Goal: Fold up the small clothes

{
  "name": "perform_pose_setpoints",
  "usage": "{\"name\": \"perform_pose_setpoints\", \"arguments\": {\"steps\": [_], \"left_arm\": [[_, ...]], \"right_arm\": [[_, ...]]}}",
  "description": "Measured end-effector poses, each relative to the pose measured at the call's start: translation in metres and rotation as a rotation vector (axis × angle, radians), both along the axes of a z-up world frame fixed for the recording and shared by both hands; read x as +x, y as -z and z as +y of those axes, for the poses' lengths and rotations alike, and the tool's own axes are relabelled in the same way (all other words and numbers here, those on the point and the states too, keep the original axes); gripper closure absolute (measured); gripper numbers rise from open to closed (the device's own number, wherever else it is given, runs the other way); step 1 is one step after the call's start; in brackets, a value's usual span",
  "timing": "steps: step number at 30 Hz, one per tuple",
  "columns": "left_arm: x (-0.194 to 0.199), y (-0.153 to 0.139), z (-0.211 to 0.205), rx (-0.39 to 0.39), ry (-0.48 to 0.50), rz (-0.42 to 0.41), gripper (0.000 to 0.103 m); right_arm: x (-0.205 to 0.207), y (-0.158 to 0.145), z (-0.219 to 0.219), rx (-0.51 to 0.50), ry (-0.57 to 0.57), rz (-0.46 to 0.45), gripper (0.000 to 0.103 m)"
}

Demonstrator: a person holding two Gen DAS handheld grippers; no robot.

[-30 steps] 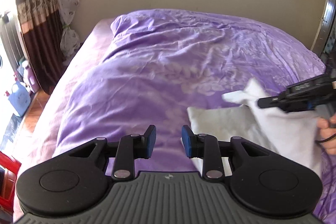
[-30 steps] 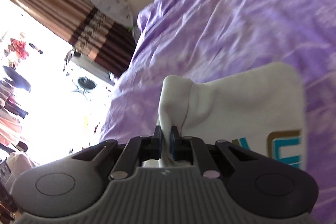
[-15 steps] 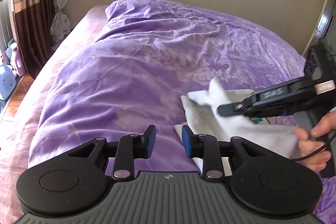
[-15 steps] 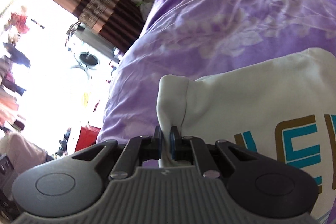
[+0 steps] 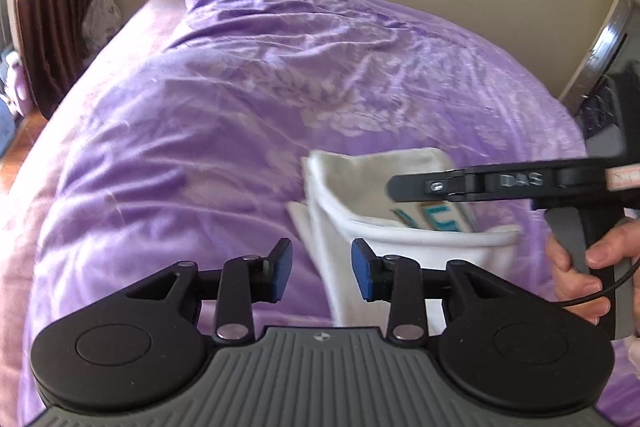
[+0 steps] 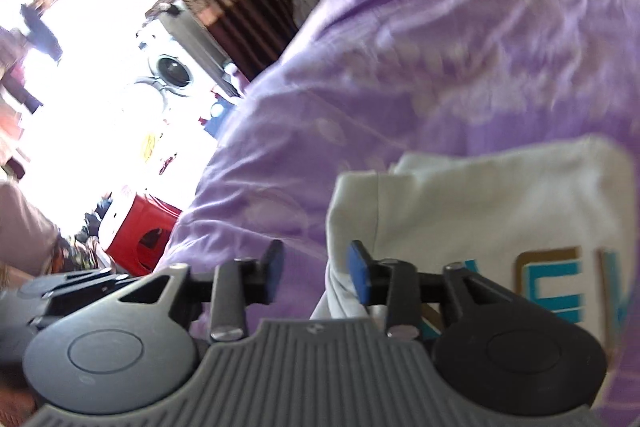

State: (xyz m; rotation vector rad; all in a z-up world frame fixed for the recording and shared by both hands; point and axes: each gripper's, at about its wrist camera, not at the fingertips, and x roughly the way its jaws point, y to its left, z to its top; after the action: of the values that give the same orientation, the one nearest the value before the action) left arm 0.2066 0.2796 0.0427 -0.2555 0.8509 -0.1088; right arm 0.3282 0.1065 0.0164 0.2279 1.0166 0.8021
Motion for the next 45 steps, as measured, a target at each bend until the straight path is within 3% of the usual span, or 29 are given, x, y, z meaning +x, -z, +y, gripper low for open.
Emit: {"name": "perform_pose_setpoints", "arguments": {"steps": [4, 8, 13, 17, 21, 24, 28, 31, 33, 34, 35, 36, 38, 41, 45], "left_arm": [[-0.016, -0.007, -0.011, -0.086, 0.017, 0.029, 0.055], [-0.024, -0.004, -0.019, -0.186, 0.038, 0.062, 0.046], [-0.028, 0.001, -0.026, -0.214, 0.003, 0.056, 0.04], [-0.023, 0.006, -0.028, -0.304, -0.006, 0.075, 0.033], [-0.016, 0.016, -0.034, -0.226, -0.031, 0.127, 0.032], [-0.017, 0.033, -0.025, -0.252, -0.071, 0.194, 0.033], [-0.026, 0.046, -0.016, -0.221, -0.11, 0.23, 0.033], [-0.031, 0.056, -0.008, -0.267, -0.121, 0.252, 0.033], [-0.033, 0.061, -0.007, -0.298, -0.118, 0.25, 0.04], [-0.033, 0.061, -0.009, -0.297, -0.111, 0.243, 0.048], [-0.033, 0.06, -0.012, -0.28, -0.105, 0.234, 0.066], [-0.033, 0.058, -0.016, -0.258, -0.098, 0.226, 0.076], [-0.034, 0.052, -0.022, -0.239, -0.072, 0.201, 0.088], [-0.037, 0.038, -0.03, -0.228, -0.046, 0.149, 0.091], [-0.04, 0.015, -0.039, -0.231, -0.023, 0.084, 0.092]], "right_arm": [[-0.032, -0.028, -0.043, -0.019, -0.005, -0.101, 0.059], [-0.066, -0.031, -0.097, -0.025, 0.028, -0.142, 0.058], [-0.108, -0.004, -0.152, -0.042, 0.1, -0.144, 0.059], [-0.132, 0.028, -0.18, -0.105, 0.148, -0.127, 0.059], [-0.144, 0.053, -0.194, -0.143, 0.16, -0.082, 0.059], [-0.147, 0.059, -0.199, -0.125, 0.159, -0.063, 0.058], [-0.151, 0.057, -0.193, -0.136, 0.125, -0.109, 0.053], [-0.158, 0.055, -0.183, -0.177, 0.083, -0.163, 0.049], [-0.164, 0.057, -0.175, -0.212, 0.046, -0.197, 0.047], [-0.166, 0.058, -0.171, -0.231, 0.026, -0.213, 0.045], [-0.17, 0.06, -0.167, -0.252, 0.008, -0.227, 0.043], [-0.171, 0.063, -0.163, -0.272, -0.003, -0.239, 0.042], [-0.174, 0.07, -0.156, -0.313, -0.017, -0.257, 0.042], [-0.17, 0.086, -0.15, -0.351, -0.011, -0.237, 0.042], [-0.164, 0.096, -0.145, -0.327, 0.029, -0.206, 0.042]]}}
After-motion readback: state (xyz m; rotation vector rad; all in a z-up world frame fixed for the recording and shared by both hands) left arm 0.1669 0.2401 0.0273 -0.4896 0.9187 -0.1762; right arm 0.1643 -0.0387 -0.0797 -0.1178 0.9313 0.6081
